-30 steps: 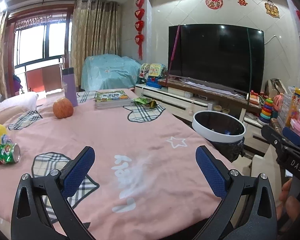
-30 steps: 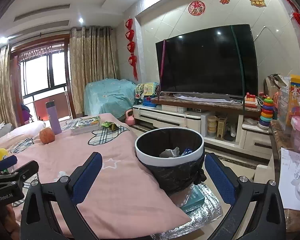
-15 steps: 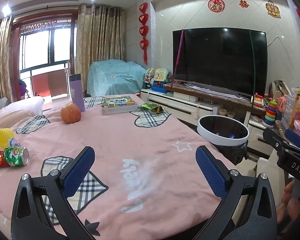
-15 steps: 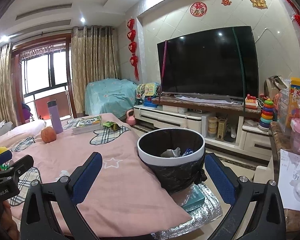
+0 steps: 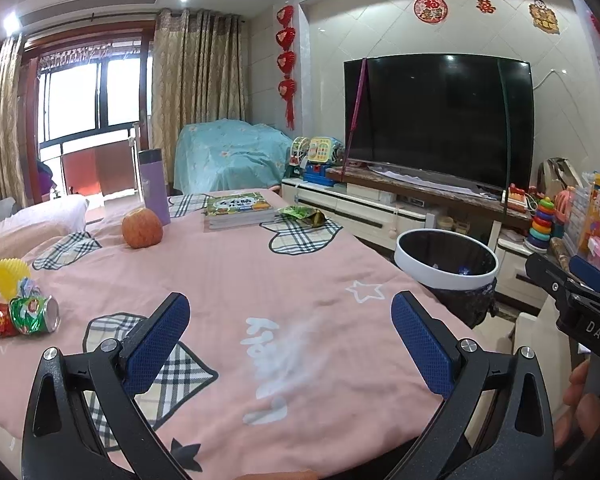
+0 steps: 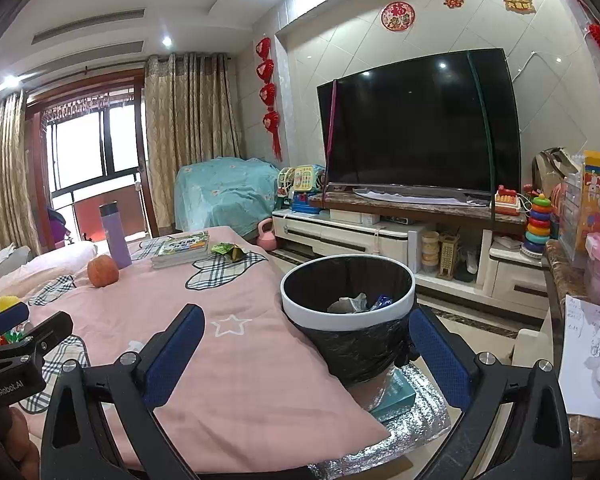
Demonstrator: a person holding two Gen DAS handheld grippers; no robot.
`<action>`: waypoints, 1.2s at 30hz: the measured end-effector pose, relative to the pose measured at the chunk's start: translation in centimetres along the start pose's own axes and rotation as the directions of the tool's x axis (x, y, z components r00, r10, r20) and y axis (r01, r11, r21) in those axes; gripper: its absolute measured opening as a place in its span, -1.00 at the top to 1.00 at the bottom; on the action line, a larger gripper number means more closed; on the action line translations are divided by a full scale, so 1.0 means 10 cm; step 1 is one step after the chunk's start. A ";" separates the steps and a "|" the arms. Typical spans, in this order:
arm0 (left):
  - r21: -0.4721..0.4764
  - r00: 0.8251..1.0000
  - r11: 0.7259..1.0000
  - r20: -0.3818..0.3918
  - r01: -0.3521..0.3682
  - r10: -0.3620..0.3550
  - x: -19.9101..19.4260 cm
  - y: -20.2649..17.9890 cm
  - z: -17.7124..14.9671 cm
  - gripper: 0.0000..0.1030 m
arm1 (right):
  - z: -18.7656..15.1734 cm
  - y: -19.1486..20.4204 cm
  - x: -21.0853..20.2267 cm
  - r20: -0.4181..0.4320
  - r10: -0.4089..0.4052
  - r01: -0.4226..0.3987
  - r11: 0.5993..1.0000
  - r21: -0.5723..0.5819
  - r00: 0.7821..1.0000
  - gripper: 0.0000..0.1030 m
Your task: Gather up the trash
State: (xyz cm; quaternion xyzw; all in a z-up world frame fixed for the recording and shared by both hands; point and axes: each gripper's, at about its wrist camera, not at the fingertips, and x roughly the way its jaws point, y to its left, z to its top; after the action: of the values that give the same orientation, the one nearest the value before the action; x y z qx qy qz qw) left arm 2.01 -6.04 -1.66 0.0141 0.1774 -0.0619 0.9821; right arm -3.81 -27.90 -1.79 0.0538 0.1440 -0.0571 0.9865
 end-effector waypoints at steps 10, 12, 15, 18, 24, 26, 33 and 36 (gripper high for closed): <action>0.009 1.000 1.000 0.003 0.005 -0.005 -0.01 -0.01 0.00 -1.00 | -0.01 0.00 -0.01 -0.002 0.009 -0.009 1.000 0.006 1.000 -1.00; 0.011 1.000 1.000 0.003 0.007 -0.007 -0.01 -0.01 0.00 -1.00 | -0.01 0.00 0.00 -0.003 0.011 -0.011 1.000 0.007 1.000 -1.00; 0.011 1.000 1.000 0.002 0.009 -0.009 -0.01 -0.02 0.00 -1.00 | -0.01 0.00 0.00 -0.003 0.013 -0.013 1.000 0.009 1.000 -1.00; 0.012 1.000 1.000 0.001 0.010 -0.010 -0.01 -0.02 -0.01 -1.00 | -0.01 -0.01 -0.01 0.000 0.014 -0.014 1.000 0.013 1.000 -1.00; 0.012 1.000 1.000 -0.002 0.014 -0.014 0.00 -0.02 -0.01 -1.00 | -0.01 -0.01 -0.02 0.000 0.015 -0.015 1.000 0.013 1.000 -1.00; 0.010 1.000 1.000 0.000 0.015 -0.015 -0.01 -0.02 -0.01 -1.00 | -0.01 -0.01 -0.02 0.000 0.015 -0.015 1.000 0.013 1.000 -1.00; 0.010 1.000 1.000 -0.001 0.018 -0.018 -0.02 -0.03 0.00 -1.00 | 0.00 0.00 -0.02 0.000 0.016 -0.016 1.000 0.013 1.000 -1.00; 0.012 1.000 1.000 -0.001 0.018 -0.018 -0.02 -0.03 0.00 -1.00 | 0.00 0.00 -0.03 0.000 0.017 -0.017 1.000 0.015 1.000 -1.00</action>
State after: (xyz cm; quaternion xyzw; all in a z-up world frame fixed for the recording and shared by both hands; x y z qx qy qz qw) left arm 1.79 -6.31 -1.64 0.0183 0.1775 -0.0718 0.9813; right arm -4.07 -27.87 -1.74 0.0622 0.1429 -0.0498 0.9865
